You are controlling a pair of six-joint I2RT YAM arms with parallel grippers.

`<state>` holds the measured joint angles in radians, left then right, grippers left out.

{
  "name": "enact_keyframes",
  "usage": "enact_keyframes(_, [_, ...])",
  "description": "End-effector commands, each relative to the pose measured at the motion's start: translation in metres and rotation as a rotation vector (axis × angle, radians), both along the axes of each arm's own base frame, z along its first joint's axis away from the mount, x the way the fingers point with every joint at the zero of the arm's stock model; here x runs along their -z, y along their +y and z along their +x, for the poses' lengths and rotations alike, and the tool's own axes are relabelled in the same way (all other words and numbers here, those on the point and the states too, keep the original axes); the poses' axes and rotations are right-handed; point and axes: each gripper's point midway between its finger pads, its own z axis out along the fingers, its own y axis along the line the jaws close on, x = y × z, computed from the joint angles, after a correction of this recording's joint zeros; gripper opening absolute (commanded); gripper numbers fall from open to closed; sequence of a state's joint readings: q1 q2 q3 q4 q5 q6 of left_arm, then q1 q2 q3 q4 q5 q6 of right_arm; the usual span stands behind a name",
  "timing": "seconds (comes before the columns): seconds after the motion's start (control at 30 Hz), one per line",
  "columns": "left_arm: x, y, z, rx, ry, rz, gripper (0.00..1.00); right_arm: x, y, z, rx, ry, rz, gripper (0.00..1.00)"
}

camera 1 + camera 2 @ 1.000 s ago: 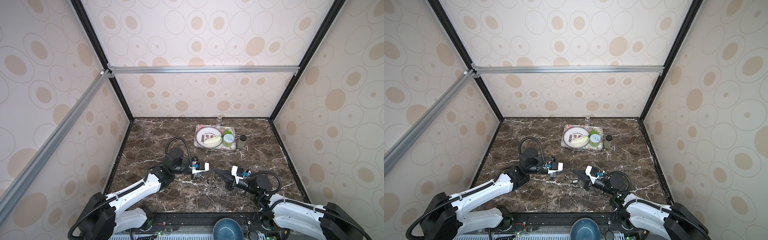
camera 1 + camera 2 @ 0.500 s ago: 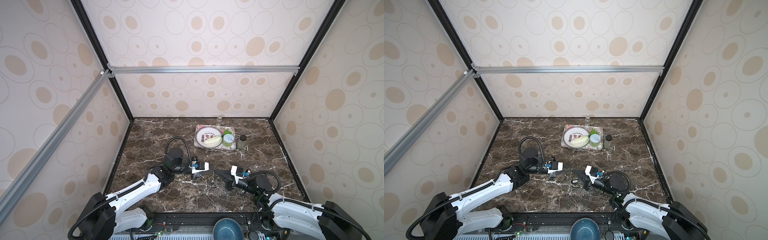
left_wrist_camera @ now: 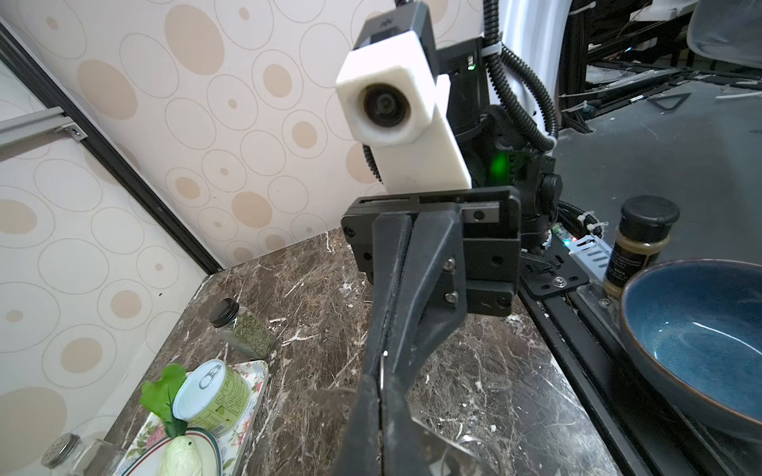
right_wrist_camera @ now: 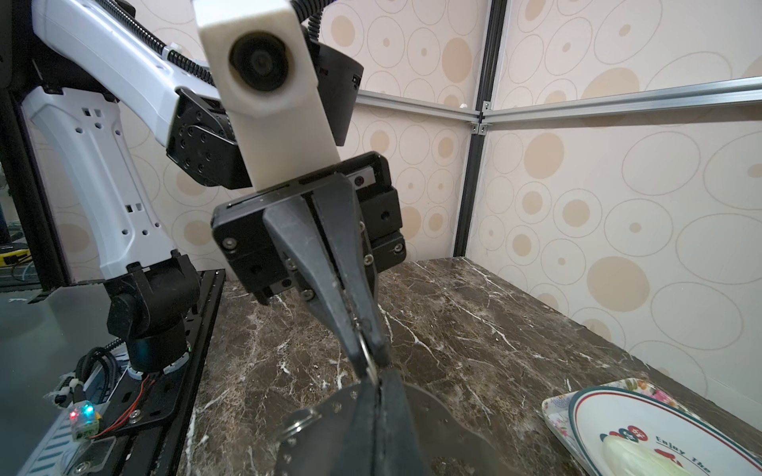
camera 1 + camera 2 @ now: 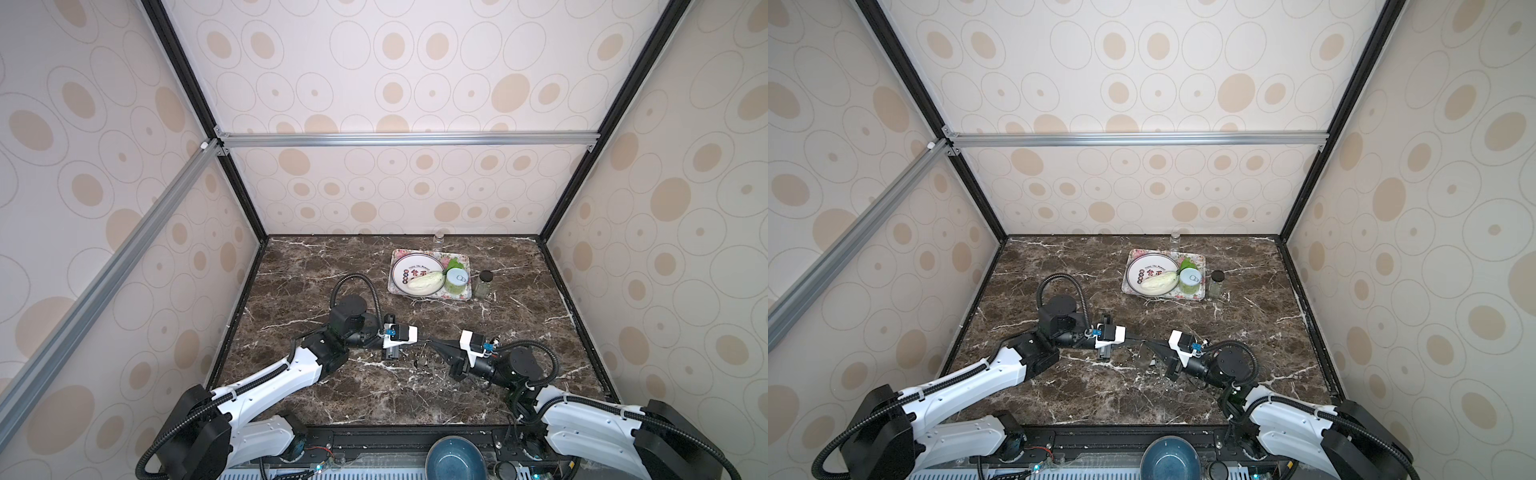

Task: Attach keys to a key ring
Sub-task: Pass the keyring, then rotate the key at the center of the table.

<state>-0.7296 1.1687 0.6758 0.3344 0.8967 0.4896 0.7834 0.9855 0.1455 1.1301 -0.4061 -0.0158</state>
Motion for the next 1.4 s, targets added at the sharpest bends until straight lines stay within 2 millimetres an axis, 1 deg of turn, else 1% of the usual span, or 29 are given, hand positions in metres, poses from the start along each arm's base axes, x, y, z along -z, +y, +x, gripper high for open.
enact_keyframes(0.0, [-0.015,-0.003,0.007,-0.016,-0.056,-0.025,0.00,-0.018,-0.001,-0.004,-0.014,-0.032,0.055,0.21])
enact_keyframes(0.13, [-0.019,-0.001,0.020,-0.103,-0.048,-0.038,0.00,-0.021,-0.010,0.009,0.078,-0.001,0.086,0.48])
enact_keyframes(0.17, [-0.020,0.000,0.024,-0.126,-0.045,-0.043,0.00,-0.020,-0.014,0.016,0.122,0.021,0.086,0.53])
enact_keyframes(0.27, [-0.027,0.006,0.037,-0.212,-0.038,-0.075,0.00,-0.016,-0.031,0.045,0.307,0.128,0.082,0.64])
enact_keyframes(0.33, [-0.031,0.013,0.047,-0.277,-0.028,-0.100,0.00,-0.016,-0.044,0.059,0.416,0.191,0.070,0.68])
enact_keyframes(0.37, [-0.033,0.017,0.053,-0.317,-0.022,-0.112,0.00,-0.013,-0.051,0.064,0.467,0.233,0.049,0.71])
enact_keyframes(0.43, [-0.039,0.027,0.065,-0.396,-0.001,-0.148,0.00,-0.008,-0.068,0.072,0.574,0.334,-0.009,0.80])
enact_keyframes(0.5, [-0.046,0.034,0.072,-0.450,0.018,-0.173,0.00,-0.007,-0.085,0.073,0.662,0.405,-0.050,0.85])
enact_keyframes(0.63, [-0.055,0.046,0.087,-0.542,0.064,-0.217,0.00,-0.005,-0.113,0.066,0.771,0.488,-0.132,0.85])
enact_keyframes(0.67, [-0.057,0.049,0.093,-0.574,0.077,-0.225,0.00,-0.002,-0.120,0.064,0.798,0.509,-0.158,0.85])
enact_keyframes(0.73, [-0.059,0.056,0.107,-0.654,0.134,-0.246,0.00,0.000,-0.140,0.062,0.885,0.562,-0.135,0.87])
enact_keyframes(0.77, [-0.059,0.058,0.112,-0.676,0.160,-0.245,0.00,0.003,-0.150,0.060,0.929,0.599,-0.108,0.94])
enact_keyframes(0.8, [-0.058,0.060,0.118,-0.695,0.184,-0.239,0.00,0.005,-0.155,0.057,0.942,0.630,-0.084,1.00])
enact_keyframes(0.87, [-0.057,0.060,0.123,-0.708,0.200,-0.228,0.00,0.006,-0.150,0.048,0.876,0.631,-0.088,1.00])
enact_keyframes(0.93, [-0.055,0.063,0.124,-0.720,0.183,-0.226,0.00,0.008,-0.141,0.041,0.796,0.602,-0.103,1.00])
enact_keyframes(1.03, [-0.057,0.068,0.121,-0.734,0.149,-0.234,0.00,0.013,-0.144,0.037,0.788,0.603,-0.090,0.99])
enact_keyframes(1.1, [-0.060,0.073,0.118,-0.742,0.127,-0.253,0.00,0.018,-0.141,0.035,0.770,0.610,-0.099,0.99])
enact_keyframes(1.17, [-0.063,0.078,0.114,-0.747,0.107,-0.274,0.00,0.025,-0.137,0.037,0.761,0.636,-0.103,1.00])
enact_keyframes(1.23, [-0.065,0.080,0.111,-0.745,0.094,-0.285,0.00,0.033,-0.136,0.043,0.793,0.674,-0.103,1.00])
enact_keyframes(1.27, [-0.066,0.081,0.110,-0.746,0.092,-0.286,0.00,0.038,-0.136,0.046,0.819,0.689,-0.121,1.00])
enact_keyframes(1.33, [-0.067,0.081,0.109,-0.745,0.089,-0.288,0.00,0.051,-0.144,0.051,0.903,0.756,-0.144,1.00])
enact_keyframes(1.37, [-0.067,0.081,0.109,-0.744,0.089,-0.286,0.00,0.056,-0.139,0.051,0.887,0.756,-0.205,1.00])
